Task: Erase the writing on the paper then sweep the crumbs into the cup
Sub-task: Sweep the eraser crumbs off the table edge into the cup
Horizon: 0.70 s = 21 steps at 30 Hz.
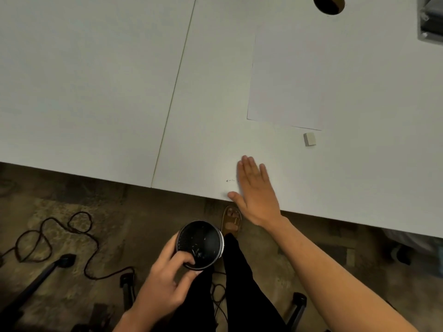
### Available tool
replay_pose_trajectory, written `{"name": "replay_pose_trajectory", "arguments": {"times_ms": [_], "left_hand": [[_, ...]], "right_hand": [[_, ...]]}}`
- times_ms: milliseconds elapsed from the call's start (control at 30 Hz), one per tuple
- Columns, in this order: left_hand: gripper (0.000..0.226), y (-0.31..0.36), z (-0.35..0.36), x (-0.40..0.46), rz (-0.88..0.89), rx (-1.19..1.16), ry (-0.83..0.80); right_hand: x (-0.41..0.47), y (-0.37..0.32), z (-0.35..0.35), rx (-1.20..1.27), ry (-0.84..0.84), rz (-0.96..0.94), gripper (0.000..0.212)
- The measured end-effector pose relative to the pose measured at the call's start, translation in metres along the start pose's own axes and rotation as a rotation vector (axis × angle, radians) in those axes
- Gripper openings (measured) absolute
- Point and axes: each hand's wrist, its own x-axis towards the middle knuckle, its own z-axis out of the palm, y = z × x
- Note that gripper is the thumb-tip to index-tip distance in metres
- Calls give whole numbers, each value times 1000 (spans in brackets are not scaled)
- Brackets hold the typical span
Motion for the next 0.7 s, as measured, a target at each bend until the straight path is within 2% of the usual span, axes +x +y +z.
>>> {"name": "replay_pose_trajectory", "arguments": {"times_ms": [100, 167, 233, 300, 367, 433, 700], "left_hand": [[12, -17, 11, 5, -12, 32, -80], [10, -28, 18, 10, -22, 57, -113], [12, -36, 24, 19, -35, 90, -129], [12, -43, 30, 31, -51, 128, -140], [12, -47, 35, 44, -76, 146, -136], [12, -48, 40, 58, -101, 141, -125], [17, -48, 49, 91, -154, 195, -134]], "right_hand": [[-3, -7, 2, 38, -18, -152, 82], [-6, -4, -1, 188, -7, -196, 79], [-9, 5, -4, 319, 77, -127, 75], [-8, 18, -6, 315, 178, 16, 73], [-6, 28, -6, 234, 162, 129, 76], [-1, 29, -5, 103, 110, 140, 81], [-1, -9, 3, -48, -14, -209, 85]]}}
